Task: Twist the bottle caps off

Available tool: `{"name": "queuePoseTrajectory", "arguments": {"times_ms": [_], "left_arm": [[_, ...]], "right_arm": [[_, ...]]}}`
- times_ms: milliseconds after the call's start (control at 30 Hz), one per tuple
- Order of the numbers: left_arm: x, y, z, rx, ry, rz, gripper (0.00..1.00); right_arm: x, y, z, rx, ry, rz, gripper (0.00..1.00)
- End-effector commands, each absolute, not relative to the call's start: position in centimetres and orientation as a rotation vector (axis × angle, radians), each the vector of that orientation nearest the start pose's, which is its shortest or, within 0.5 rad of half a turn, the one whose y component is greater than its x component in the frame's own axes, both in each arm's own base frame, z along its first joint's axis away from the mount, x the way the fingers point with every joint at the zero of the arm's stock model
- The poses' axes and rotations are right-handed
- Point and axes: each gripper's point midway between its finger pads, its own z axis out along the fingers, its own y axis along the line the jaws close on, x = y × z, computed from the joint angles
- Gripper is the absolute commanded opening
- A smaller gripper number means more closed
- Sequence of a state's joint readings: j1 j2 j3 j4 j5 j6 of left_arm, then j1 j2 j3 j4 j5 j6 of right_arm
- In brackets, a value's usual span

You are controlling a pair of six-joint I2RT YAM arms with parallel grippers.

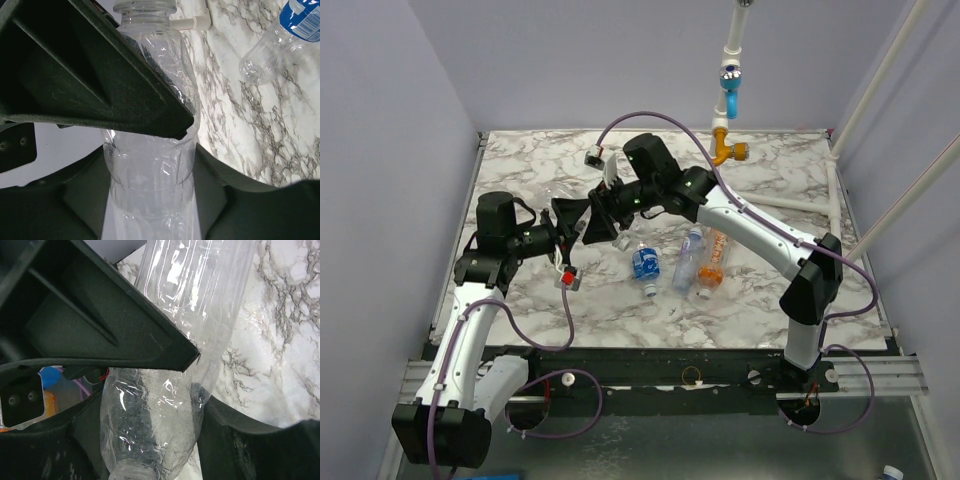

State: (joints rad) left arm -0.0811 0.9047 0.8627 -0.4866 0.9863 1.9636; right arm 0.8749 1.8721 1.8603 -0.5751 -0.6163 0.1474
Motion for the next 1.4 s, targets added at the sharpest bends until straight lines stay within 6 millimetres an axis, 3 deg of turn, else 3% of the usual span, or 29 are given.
{"name": "queuePoseTrajectory", "arguments": {"times_ms": [0, 67, 200, 333, 533, 633, 700, 867, 1067, 1367], "left_arm": [[28.2, -14.5, 29.0, 1.796, 0.486, 0.296, 0.49], [28.3, -14.5, 28.9, 1.791, 0.492, 0.293, 0.43], [28.4, -14.6, 29.0, 1.775, 0.52, 0.279, 0.38], [28.6, -14.3, 29.6, 1.68, 0.672, 0.189, 0.36], [27.5, -14.1, 29.9, 1.418, 1.026, -0.099, 0.36], [26.4, -14.3, 29.3, 1.296, 1.171, -0.254, 0.41], [26.0, -14.5, 29.1, 1.209, 1.248, -0.344, 0.43], [26.3, -14.7, 29.8, 0.977, 1.396, -0.513, 0.42], [26.7, -15.0, 31.2, 0.887, 1.404, -0.57, 0.39], [26.9, -15.1, 31.7, 0.865, 1.387, -0.58, 0.38]], "right_arm": [[23.7, 45.3, 27.2, -1.188, 1.966, 1.221, 0.55], [23.8, 45.4, 27.5, -1.182, 1.954, 1.213, 0.6], [25.1, 45.1, 28.7, -1.119, 1.92, 1.145, 0.85], [27.1, 43.8, 32.4, -0.981, 1.833, 1.026, 0.99], [28.4, 41.0, 39.5, -0.777, 1.651, 0.94, 1.0], [28.2, 40.0, 41.8, -0.706, 1.582, 0.955, 1.0], [28.2, 39.9, 42.4, -0.662, 1.564, 0.976, 1.0], [28.7, 40.5, 41.7, -0.593, 1.58, 1.019, 1.0], [29.4, 40.9, 41.3, -0.545, 1.599, 1.028, 0.97], [29.3, 42.3, 41.4, -0.504, 1.584, 1.131, 0.74]]}}
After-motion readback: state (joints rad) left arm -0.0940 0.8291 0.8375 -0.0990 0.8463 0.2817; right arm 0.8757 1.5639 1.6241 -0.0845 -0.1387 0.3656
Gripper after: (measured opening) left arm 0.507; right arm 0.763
